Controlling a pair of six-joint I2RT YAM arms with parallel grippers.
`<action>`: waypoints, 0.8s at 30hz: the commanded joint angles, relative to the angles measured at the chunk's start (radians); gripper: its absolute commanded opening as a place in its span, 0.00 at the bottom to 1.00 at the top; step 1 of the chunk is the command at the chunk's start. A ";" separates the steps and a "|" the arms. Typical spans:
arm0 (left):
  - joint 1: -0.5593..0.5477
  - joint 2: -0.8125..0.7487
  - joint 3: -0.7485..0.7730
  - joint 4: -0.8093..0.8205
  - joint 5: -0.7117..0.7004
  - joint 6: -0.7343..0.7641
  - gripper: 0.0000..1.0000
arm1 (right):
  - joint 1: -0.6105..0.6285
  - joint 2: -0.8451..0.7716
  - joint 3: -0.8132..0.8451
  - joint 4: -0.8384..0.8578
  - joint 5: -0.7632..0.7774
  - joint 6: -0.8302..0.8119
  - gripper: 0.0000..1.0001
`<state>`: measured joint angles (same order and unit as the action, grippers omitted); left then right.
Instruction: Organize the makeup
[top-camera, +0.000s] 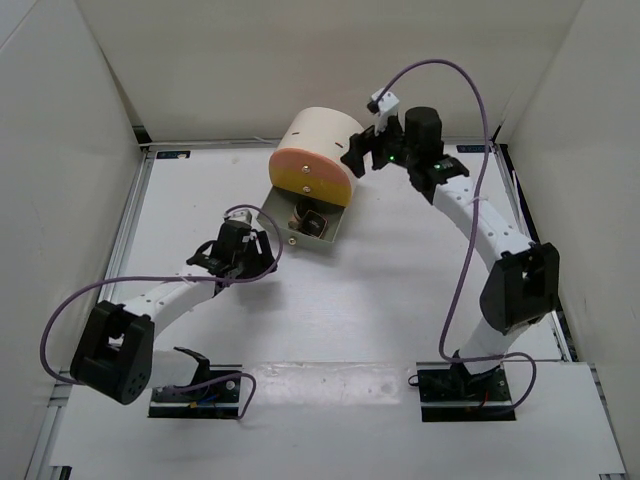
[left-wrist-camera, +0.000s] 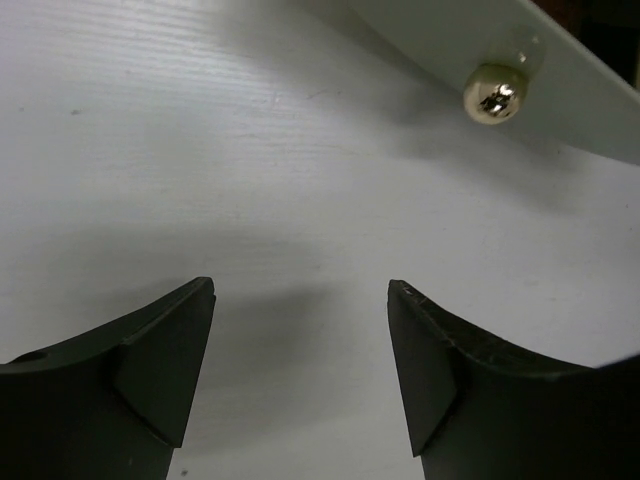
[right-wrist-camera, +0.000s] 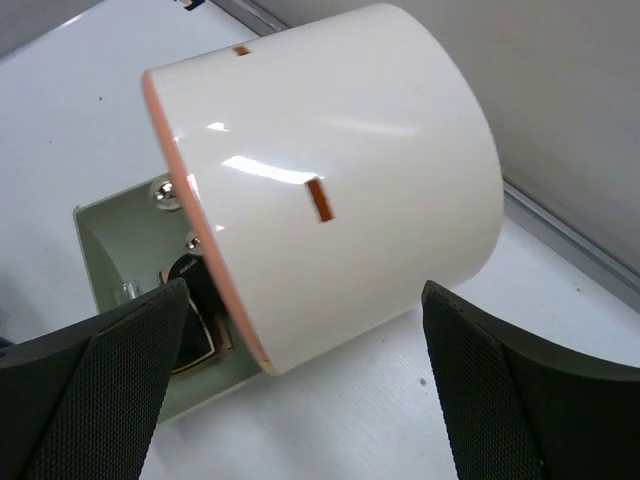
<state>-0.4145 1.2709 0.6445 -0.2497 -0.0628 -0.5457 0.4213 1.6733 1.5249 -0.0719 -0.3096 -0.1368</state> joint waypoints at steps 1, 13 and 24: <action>-0.004 0.033 -0.003 0.216 0.049 -0.011 0.79 | -0.065 0.090 0.102 0.053 -0.210 0.086 0.99; -0.018 0.226 0.064 0.382 0.043 0.012 0.78 | -0.207 0.428 0.428 0.142 -0.572 0.223 0.98; -0.018 0.349 0.184 0.340 0.052 0.047 0.76 | -0.237 0.532 0.445 0.314 -0.652 0.253 0.99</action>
<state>-0.4286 1.6131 0.7742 0.0792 -0.0257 -0.5190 0.1982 2.1757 1.9285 0.1314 -0.8955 0.0868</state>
